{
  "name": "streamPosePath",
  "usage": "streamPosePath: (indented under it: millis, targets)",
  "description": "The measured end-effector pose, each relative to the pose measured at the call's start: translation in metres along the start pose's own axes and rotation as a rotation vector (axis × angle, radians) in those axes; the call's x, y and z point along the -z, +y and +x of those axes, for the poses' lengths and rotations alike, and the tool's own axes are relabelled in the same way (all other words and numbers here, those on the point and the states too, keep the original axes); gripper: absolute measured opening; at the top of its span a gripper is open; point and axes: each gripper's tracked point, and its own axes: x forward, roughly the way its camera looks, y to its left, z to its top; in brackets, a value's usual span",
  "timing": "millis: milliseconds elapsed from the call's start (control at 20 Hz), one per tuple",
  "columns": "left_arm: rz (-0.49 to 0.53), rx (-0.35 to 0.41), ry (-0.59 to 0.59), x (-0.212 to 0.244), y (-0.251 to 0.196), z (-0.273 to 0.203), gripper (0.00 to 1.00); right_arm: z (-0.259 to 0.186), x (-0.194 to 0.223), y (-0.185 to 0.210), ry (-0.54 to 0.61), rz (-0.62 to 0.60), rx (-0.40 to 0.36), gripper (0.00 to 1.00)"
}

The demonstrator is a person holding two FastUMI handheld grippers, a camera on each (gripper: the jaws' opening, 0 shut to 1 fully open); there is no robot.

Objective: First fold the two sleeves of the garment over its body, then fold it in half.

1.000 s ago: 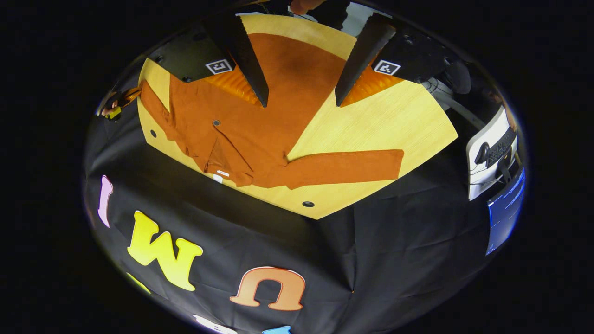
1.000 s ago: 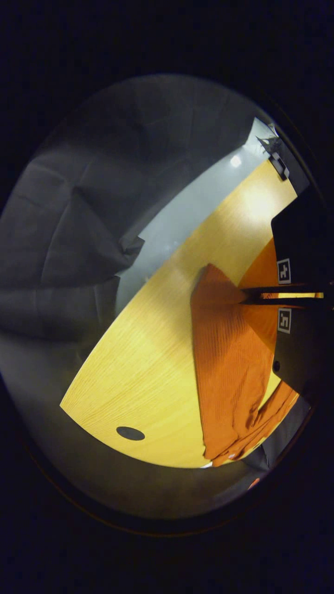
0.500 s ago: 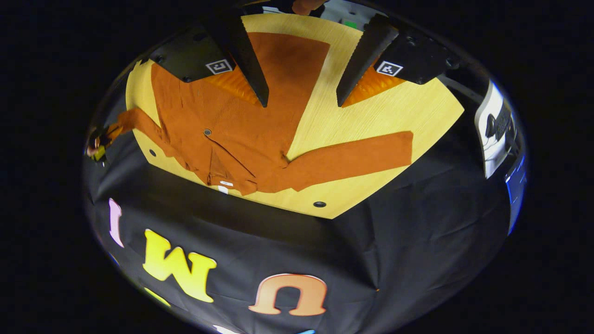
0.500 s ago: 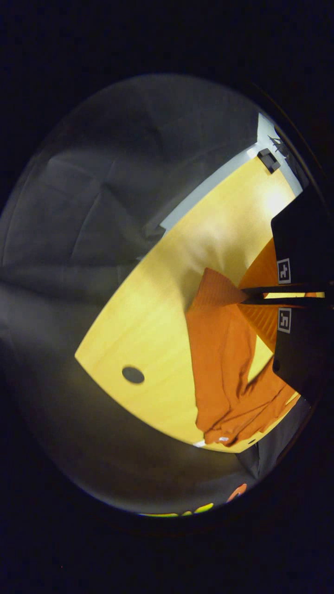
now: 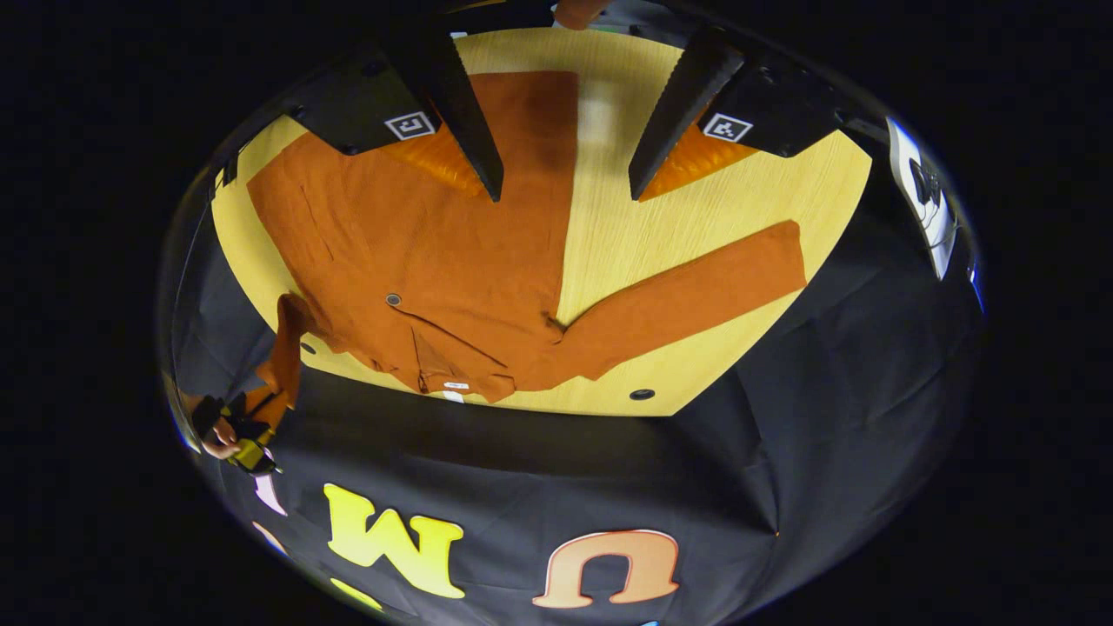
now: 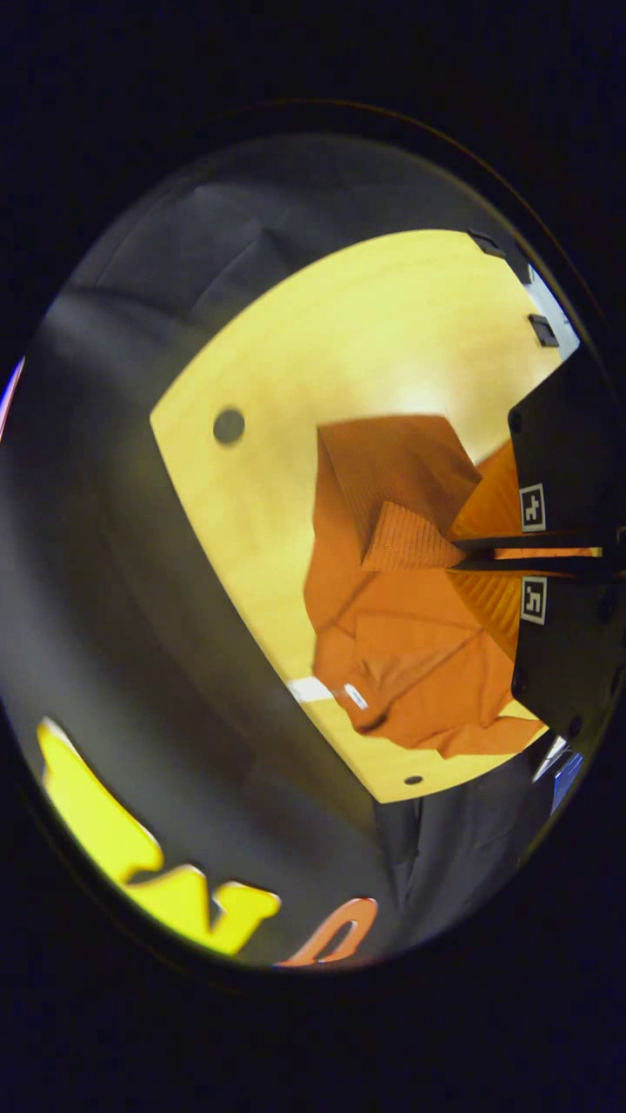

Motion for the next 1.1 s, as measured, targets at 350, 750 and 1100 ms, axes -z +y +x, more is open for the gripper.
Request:
streamPosePath:
  millis: [350, 750, 1100]
  targets:
    - [-0.033, -0.058, 0.028, 0.03, 0.059, -0.014, 0.95, 0.063, 0.069, 0.171, 0.12, -0.231, -0.095, 0.04]
    - [-0.135, -0.08, 0.089, 0.06, 0.08, -0.025, 0.95, 0.162, 0.147, 0.237, 0.277, -0.26, -0.109, 0.04]
    - [-0.136, -0.128, 0.092, 0.061, 0.094, -0.025, 0.95, 0.206, 0.147, 0.253, 0.265, -0.179, -0.118, 0.06]
